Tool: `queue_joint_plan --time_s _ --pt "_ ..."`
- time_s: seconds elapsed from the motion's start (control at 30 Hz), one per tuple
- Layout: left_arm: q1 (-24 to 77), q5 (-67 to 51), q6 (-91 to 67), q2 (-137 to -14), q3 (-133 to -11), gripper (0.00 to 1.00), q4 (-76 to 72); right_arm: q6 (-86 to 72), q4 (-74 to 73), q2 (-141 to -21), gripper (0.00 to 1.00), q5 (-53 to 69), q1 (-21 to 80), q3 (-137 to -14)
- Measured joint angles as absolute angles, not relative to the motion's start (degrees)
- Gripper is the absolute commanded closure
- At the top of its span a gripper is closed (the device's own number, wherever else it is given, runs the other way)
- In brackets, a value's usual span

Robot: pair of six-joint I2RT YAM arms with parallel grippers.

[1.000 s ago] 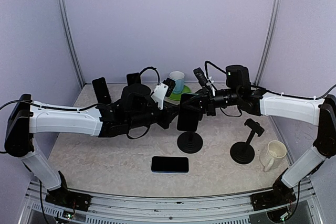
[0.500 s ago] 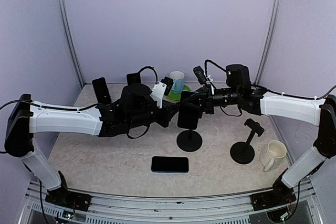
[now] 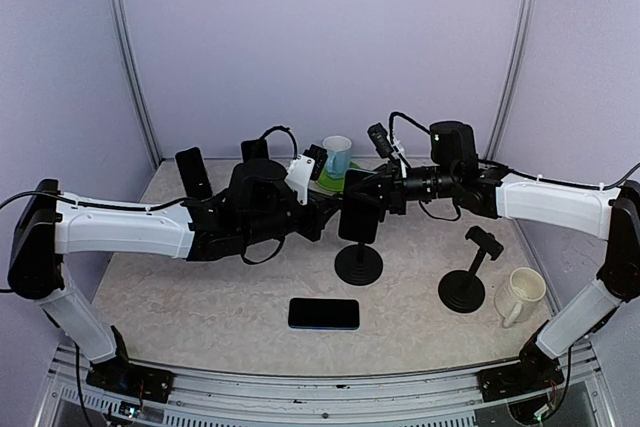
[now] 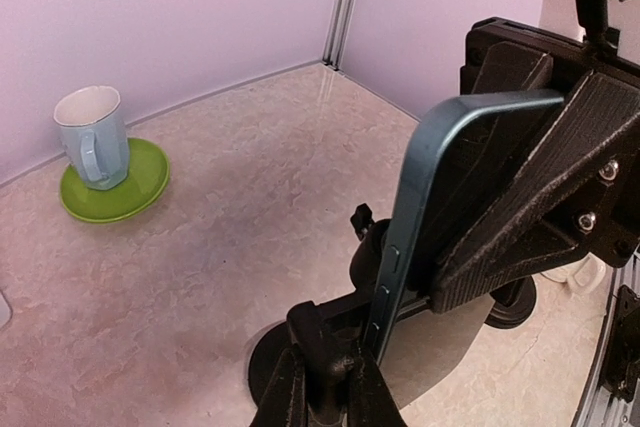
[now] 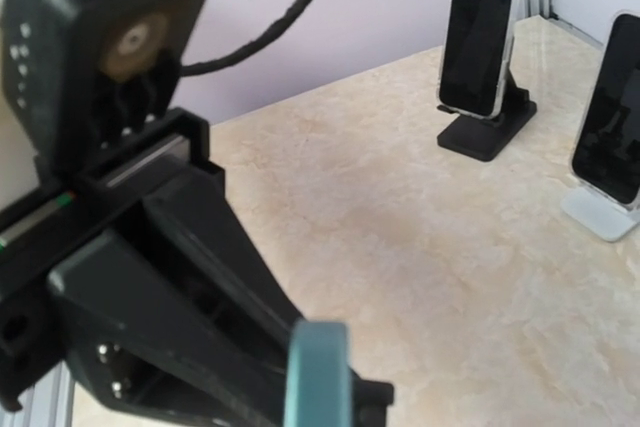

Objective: Place the phone on the phone stand
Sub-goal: Install the phone onto the phone stand.

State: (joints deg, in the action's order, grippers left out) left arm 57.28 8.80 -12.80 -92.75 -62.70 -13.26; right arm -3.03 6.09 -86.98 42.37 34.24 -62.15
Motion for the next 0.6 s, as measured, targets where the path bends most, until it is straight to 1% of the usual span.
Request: queue_joint_plan --time_s 0.6 --pt "57.28 9.43 -13.63 -92.73 -62.28 1.0 -13.98 -5.1 5.37 -87.33 1.0 40.29 34.35 -62.85"
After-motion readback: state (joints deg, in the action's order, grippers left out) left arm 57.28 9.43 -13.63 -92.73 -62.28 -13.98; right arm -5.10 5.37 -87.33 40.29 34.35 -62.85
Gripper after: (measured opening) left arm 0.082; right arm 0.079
